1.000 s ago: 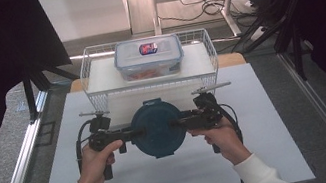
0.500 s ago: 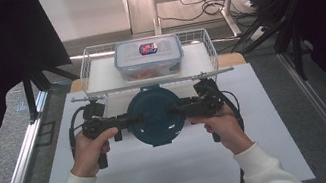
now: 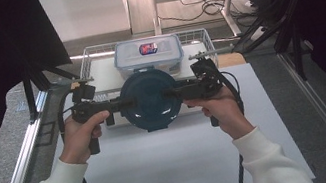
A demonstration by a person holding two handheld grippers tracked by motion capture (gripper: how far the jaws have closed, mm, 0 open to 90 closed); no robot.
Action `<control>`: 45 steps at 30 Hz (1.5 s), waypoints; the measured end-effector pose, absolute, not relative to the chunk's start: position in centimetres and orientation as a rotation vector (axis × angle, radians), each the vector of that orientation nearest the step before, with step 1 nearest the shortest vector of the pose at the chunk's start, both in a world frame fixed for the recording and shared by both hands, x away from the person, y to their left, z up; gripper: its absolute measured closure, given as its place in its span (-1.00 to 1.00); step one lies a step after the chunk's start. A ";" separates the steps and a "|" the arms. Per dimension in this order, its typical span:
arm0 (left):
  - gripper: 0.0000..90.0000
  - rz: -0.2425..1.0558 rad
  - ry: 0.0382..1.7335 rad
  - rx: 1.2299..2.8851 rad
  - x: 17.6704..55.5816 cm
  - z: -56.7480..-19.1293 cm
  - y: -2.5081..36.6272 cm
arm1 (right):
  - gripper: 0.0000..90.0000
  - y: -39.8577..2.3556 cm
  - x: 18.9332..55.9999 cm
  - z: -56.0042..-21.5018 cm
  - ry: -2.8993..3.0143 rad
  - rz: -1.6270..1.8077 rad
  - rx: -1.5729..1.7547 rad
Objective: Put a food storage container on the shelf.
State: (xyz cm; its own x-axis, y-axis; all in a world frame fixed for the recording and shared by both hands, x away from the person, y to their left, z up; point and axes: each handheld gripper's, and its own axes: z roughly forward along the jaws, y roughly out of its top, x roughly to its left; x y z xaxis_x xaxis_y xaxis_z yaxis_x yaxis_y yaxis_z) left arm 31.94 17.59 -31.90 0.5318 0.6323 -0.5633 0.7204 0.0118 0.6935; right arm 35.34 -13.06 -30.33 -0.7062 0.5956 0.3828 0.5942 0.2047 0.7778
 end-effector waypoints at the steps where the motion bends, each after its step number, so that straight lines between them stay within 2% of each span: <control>1: -0.12 -0.097 1.155 1.680 32.0 -31.6 17.6 | -0.24 -13.0 35.5 -30.0 2.439 1.573 1.202; 27: -0.12 -0.060 1.124 1.685 35.3 -25.8 18.4 | -0.24 -12.2 38.4 -24.5 2.396 1.608 1.184; 45: -0.12 -0.049 1.137 1.699 40.5 -22.8 18.3 | -0.23 -12.6 43.7 -22.1 2.393 1.647 1.239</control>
